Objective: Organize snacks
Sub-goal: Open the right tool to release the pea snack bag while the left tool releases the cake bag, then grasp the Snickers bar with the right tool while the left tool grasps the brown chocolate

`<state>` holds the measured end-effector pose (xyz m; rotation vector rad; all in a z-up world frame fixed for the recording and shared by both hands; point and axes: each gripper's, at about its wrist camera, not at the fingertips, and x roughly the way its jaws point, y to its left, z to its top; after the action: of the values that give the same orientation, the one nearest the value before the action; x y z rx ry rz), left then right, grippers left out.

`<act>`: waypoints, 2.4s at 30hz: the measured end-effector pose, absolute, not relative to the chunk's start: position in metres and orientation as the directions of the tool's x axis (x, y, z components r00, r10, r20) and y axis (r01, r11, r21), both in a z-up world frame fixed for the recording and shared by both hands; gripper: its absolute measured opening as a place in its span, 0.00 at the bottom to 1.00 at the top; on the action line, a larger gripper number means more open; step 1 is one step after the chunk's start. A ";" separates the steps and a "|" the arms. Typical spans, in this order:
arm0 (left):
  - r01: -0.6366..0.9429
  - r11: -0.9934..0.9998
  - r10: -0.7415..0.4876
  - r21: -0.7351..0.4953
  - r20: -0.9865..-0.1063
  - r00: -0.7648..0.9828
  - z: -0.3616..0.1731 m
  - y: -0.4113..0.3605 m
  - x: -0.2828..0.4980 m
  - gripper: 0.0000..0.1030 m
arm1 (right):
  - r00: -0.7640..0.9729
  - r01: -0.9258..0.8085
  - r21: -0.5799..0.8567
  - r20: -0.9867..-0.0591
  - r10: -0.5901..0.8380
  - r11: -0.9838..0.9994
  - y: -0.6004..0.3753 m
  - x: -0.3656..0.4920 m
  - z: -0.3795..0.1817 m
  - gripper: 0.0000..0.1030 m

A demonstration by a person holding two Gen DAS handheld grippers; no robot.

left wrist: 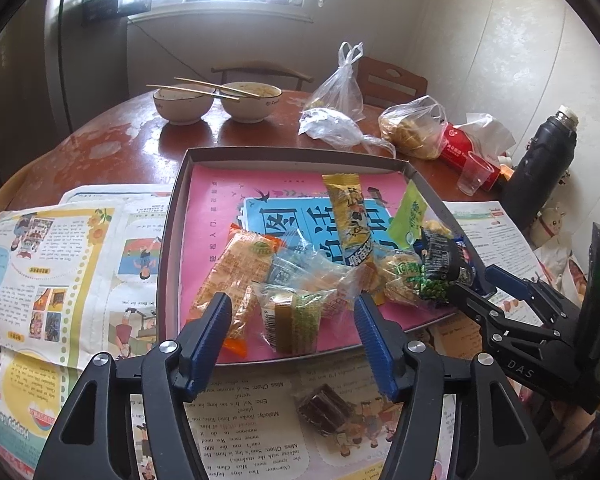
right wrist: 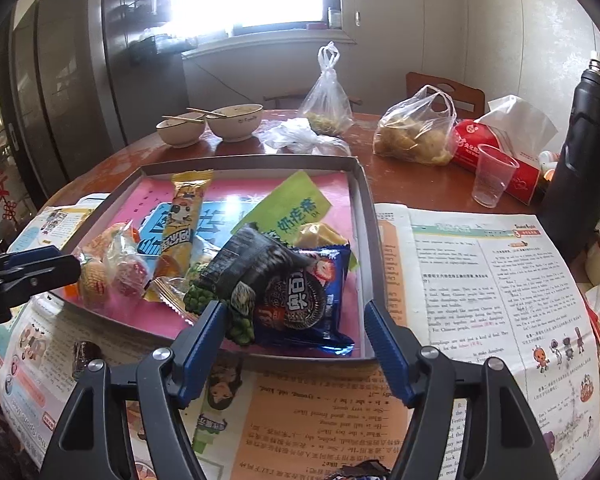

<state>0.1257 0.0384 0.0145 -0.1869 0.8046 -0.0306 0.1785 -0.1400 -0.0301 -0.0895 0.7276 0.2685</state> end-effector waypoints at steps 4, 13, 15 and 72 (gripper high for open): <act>-0.035 0.985 -0.098 -0.172 -0.707 0.700 0.018 0.035 0.122 0.64 | 0.723 -0.274 0.019 -0.655 0.219 0.961 -0.142 0.176 -0.026 0.69; -0.013 0.987 -0.102 -0.159 -0.693 0.714 0.027 0.027 0.114 0.66 | 0.740 -0.271 0.046 -0.628 0.239 0.961 -0.147 0.170 -0.015 0.73; -0.009 0.988 -0.100 -0.152 -0.691 0.716 0.029 0.025 0.112 0.66 | 0.744 -0.278 0.057 -0.619 0.253 0.959 -0.147 0.168 -0.011 0.74; 0.029 0.992 -0.115 -0.122 -0.797 0.592 -0.030 0.009 0.087 0.67 | 0.611 -0.382 0.011 -0.747 0.262 0.924 -0.166 0.088 -0.065 0.58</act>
<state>0.0866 0.0093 -0.0300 -0.0994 0.9333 -0.0840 0.0879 -0.1663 -0.0647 -0.1553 0.8352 0.3735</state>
